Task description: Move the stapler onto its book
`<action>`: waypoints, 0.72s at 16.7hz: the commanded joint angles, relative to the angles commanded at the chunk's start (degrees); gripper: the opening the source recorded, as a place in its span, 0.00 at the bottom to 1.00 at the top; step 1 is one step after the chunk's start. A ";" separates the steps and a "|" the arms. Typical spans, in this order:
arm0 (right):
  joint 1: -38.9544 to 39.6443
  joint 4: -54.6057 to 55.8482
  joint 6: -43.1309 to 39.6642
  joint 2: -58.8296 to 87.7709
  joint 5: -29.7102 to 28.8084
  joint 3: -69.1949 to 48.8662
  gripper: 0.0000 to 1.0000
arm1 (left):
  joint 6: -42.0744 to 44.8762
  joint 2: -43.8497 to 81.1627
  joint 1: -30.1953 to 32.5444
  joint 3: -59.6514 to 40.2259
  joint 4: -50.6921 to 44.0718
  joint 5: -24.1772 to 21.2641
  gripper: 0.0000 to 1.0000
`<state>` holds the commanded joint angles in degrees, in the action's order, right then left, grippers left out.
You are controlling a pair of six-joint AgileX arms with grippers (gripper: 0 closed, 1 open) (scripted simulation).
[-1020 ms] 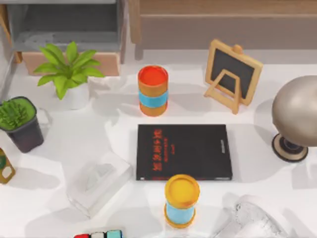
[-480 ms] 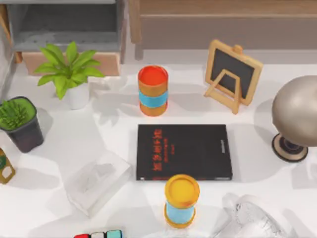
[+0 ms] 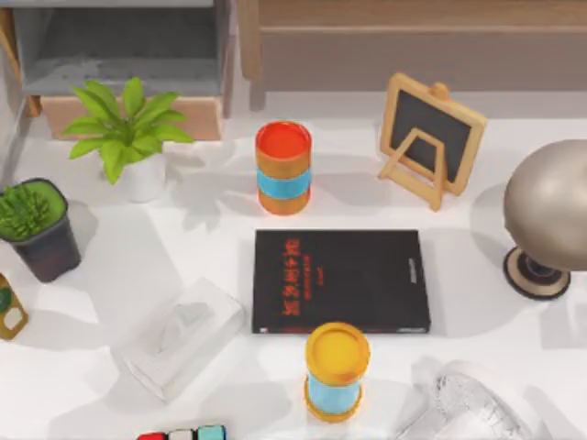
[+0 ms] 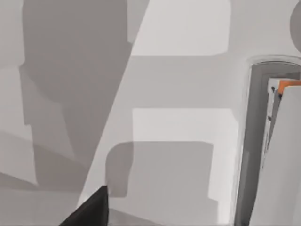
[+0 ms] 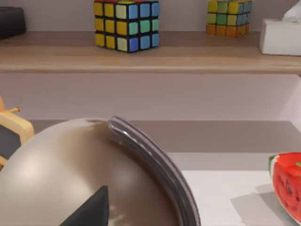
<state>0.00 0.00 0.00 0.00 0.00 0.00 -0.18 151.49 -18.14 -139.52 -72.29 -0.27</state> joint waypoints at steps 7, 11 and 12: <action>0.00 0.00 0.00 0.00 0.00 0.00 1.00 | 0.00 0.00 0.00 0.00 0.00 0.00 0.62; 0.00 0.00 0.00 0.00 0.00 0.00 1.00 | 0.00 0.00 0.00 0.00 0.00 0.00 0.32; 0.00 0.00 0.00 0.00 0.00 0.00 1.00 | 0.00 0.00 0.00 0.00 0.00 0.00 0.25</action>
<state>0.00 0.00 0.00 0.00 0.00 0.00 -0.18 151.49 -18.14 -139.52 -72.29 -0.27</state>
